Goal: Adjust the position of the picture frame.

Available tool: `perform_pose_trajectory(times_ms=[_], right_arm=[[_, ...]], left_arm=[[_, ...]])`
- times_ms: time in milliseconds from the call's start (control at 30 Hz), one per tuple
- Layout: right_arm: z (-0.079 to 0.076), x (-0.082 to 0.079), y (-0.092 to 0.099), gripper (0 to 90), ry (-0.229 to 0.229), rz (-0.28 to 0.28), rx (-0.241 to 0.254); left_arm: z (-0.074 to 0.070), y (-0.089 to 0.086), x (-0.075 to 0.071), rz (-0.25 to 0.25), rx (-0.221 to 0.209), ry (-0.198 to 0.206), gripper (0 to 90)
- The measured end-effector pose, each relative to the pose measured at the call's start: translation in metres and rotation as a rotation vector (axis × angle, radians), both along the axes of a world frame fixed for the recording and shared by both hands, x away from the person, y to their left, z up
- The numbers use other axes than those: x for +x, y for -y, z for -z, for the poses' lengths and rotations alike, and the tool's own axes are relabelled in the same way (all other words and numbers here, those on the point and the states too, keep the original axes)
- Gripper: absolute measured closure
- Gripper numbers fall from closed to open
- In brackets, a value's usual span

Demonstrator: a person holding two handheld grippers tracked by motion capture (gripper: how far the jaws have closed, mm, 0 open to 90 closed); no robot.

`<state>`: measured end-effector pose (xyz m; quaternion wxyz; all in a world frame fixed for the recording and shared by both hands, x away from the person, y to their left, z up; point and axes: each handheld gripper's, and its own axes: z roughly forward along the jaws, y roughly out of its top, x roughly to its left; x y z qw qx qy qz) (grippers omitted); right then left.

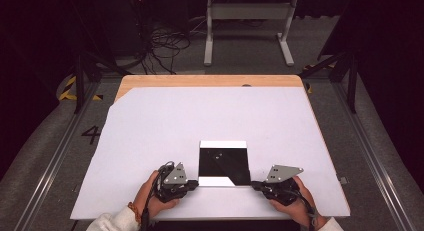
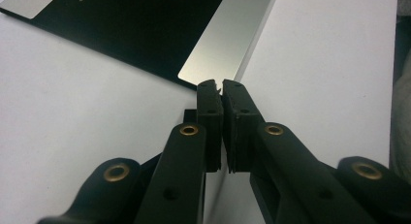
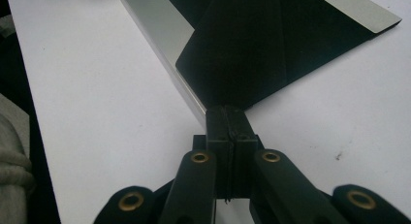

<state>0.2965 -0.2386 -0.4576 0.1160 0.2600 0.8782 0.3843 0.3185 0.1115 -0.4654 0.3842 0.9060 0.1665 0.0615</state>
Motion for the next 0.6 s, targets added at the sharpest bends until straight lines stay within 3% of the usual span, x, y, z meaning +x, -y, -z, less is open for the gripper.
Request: perform_pose_trajectory(times_ms=[367, 533, 600], right_arm=[[-0.001, -0.003, -0.004, 90.0, 0.012, -0.038, 0.011], [0.001, -0.003, -0.009, 90.0, 0.027, -0.041, 0.004], [0.002, -0.003, -0.012, 90.0, 0.042, -0.046, -0.009]], left_arm=[[0.000, 0.004, -0.002, 0.021, 0.002, -0.005, 85.3], [0.000, 0.008, 0.000, 0.000, 0.001, 0.013, 82.7], [-0.002, 0.011, -0.003, 0.001, 0.033, 0.050, 82.3]])
